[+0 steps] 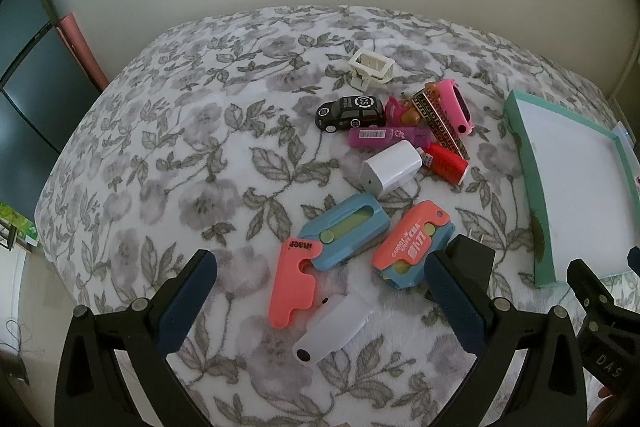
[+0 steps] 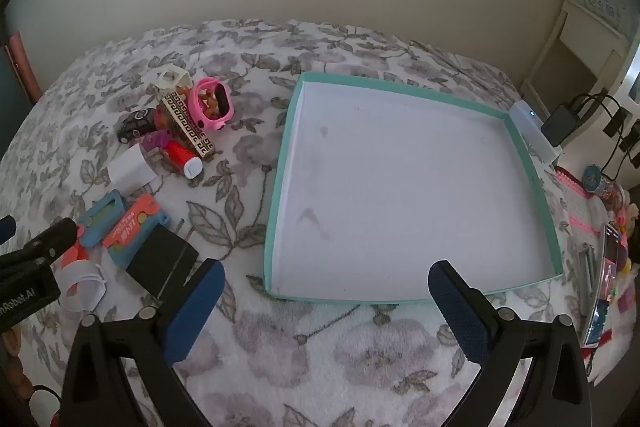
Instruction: Organize rigid objects
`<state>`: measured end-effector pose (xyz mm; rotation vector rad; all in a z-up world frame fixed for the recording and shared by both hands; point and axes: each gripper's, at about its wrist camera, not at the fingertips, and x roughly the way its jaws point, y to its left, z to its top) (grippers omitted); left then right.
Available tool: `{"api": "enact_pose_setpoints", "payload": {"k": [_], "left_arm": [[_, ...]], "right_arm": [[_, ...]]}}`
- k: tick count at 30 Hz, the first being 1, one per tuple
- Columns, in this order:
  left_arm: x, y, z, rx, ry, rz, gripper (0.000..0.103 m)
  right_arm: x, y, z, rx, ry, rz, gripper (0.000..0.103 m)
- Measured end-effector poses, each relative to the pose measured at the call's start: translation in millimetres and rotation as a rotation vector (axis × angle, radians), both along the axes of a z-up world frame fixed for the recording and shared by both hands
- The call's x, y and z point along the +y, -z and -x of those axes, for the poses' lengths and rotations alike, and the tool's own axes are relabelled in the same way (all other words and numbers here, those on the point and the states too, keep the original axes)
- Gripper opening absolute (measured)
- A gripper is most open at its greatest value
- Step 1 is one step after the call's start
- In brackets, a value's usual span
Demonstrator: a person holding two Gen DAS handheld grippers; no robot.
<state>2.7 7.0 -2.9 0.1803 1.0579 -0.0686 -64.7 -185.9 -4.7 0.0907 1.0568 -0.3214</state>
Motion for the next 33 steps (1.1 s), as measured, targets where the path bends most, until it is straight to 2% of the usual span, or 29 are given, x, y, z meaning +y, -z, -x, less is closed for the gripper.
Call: {"api": "enact_pose_setpoints", "payload": {"k": [33], "left_arm": [[-0.1, 2.3, 2.2, 0.001, 0.004, 0.002, 0.103]], "right_arm": [[1.3, 3.3, -0.6, 0.005, -0.001, 0.005, 0.103]]}}
